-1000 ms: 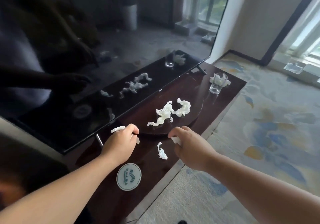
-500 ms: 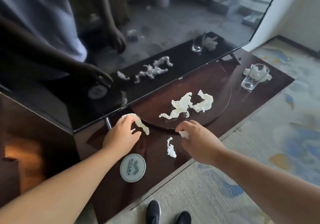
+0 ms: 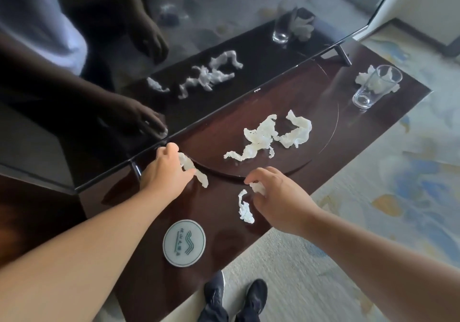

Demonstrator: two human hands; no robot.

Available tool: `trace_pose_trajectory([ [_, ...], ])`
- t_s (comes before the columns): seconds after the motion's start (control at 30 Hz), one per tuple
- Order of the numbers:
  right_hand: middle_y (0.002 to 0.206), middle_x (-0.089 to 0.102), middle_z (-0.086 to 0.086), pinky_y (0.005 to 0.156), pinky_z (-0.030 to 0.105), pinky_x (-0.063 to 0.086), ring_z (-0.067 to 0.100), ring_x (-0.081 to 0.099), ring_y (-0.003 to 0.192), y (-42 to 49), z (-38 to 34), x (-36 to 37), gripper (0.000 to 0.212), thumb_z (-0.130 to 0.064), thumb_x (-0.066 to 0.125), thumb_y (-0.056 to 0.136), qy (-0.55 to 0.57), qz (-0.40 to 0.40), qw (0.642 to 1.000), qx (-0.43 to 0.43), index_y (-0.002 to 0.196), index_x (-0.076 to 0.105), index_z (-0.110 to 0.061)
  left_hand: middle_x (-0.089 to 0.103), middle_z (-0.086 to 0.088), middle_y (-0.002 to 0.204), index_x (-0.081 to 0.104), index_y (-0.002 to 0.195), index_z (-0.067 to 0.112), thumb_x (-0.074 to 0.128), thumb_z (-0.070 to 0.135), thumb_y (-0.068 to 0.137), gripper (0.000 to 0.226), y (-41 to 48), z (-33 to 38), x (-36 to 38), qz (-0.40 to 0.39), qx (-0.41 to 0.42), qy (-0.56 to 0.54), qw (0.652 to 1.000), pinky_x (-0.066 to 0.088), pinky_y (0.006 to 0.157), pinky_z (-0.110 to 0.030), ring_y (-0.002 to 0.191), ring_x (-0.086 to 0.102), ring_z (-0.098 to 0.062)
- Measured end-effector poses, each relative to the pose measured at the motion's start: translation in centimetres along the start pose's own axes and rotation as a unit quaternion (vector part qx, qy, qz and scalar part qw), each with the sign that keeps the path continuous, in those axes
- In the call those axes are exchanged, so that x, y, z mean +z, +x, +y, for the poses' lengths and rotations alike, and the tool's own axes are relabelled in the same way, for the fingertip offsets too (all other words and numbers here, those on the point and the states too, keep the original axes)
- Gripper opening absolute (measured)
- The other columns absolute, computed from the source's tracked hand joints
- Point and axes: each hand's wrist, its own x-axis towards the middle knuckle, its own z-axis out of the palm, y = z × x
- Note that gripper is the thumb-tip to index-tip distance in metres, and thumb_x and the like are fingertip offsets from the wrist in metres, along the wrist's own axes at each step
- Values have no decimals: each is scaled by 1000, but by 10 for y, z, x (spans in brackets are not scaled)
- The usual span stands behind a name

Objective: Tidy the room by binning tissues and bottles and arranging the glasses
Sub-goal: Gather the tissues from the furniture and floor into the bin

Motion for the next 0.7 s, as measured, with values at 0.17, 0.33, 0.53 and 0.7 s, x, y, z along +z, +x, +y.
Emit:
trace_pose_trajectory([
  [0.17,116,52,-9,73,29,49,16,59,88,10,1,8,31,-16,47,91,4,-7,1000,11,119,55,-29,49,-9,120,40,110,16,69,45,80,51,11,-6,12,-17,3,5,1000,45,71,-38,99,61,-35],
  [0.33,116,53,-9,76,32,51,16,60,89,17,2,12,30,-16,47,91,7,-11,1000,18,117,55,-29,46,-7,123,39,114,17,71,51,77,60,14,-5,25,-24,-16,-9,1000,41,66,-35,100,61,-32],
  [0.53,119,52,-9,75,30,49,17,60,89,20,0,17,31,-16,47,91,4,-20,1000,24,119,55,-29,47,-9,117,43,110,14,67,47,81,50,14,-1,35,-41,-26,-21,999,44,66,-36,94,61,-33],
  [0.7,120,52,-7,76,32,50,19,60,91,19,-3,20,31,-15,46,92,-2,-25,999,27,119,54,-28,55,-6,103,43,90,15,57,33,84,24,6,1,32,-80,9,-59,995,41,67,-35,85,55,-30],
])
